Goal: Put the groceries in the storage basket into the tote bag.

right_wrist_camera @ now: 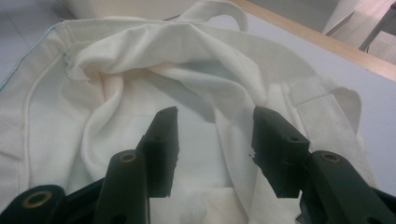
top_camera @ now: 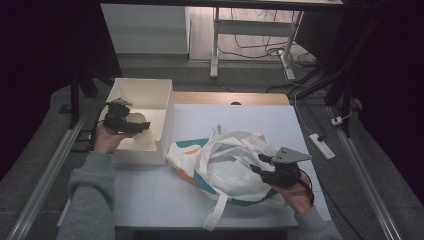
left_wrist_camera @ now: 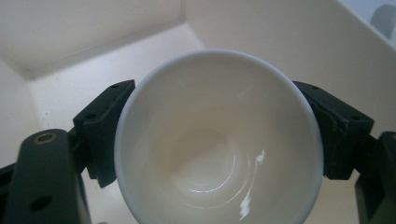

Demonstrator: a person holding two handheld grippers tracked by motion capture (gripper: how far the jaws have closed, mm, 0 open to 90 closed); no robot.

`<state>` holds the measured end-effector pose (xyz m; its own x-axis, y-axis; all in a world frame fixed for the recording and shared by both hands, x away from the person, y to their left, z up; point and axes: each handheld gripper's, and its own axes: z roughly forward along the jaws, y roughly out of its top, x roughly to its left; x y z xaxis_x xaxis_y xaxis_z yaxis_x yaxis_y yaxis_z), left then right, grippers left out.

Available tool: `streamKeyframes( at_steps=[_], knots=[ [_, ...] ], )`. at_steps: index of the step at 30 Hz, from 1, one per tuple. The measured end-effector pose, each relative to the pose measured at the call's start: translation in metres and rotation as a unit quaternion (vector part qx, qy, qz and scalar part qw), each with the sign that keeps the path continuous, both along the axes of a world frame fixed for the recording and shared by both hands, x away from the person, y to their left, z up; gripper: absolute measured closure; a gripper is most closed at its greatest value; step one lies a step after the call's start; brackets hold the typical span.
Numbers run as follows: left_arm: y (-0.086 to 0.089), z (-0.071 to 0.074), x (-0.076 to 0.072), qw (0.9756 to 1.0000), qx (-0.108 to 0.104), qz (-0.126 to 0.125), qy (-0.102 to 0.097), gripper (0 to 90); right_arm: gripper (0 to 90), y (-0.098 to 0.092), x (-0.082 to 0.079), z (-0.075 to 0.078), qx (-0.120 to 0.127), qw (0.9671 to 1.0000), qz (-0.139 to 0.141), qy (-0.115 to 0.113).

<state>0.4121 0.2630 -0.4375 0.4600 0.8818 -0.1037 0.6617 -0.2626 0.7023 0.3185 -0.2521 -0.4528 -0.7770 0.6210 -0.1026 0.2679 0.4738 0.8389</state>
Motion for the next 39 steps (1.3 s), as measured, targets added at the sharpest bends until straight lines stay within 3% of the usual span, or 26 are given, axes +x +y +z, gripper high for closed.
streamKeyframes(
  at_steps=[8,20,25,34,39],
  knots=[
    [0.004,0.004,-0.003,0.9998,-0.016,0.002,-0.012,19.7,51.2,0.0,0.0,0.0,0.0,1.0,0.0,0.0],
    [0.001,0.02,-0.015,0.9972,-0.045,0.0,-0.06,19.7,51.0,0.0,0.0,0.0,0.0,1.0,-0.001,-0.001],
    [0.002,0.02,-0.015,0.9966,-0.054,-0.001,-0.062,19.7,51.0,0.0,0.0,0.0,-0.001,1.0,-0.001,-0.001],
    [-0.003,0.032,-0.024,0.9919,-0.09,-0.022,-0.087,19.7,51.0,0.0,0.0,0.0,-0.001,1.0,-0.001,-0.002],
    [-0.006,0.04,-0.029,0.9892,-0.099,-0.033,-0.102,19.7,51.0,0.0,0.0,0.0,0.0,1.0,-0.001,-0.002]
  ],
)
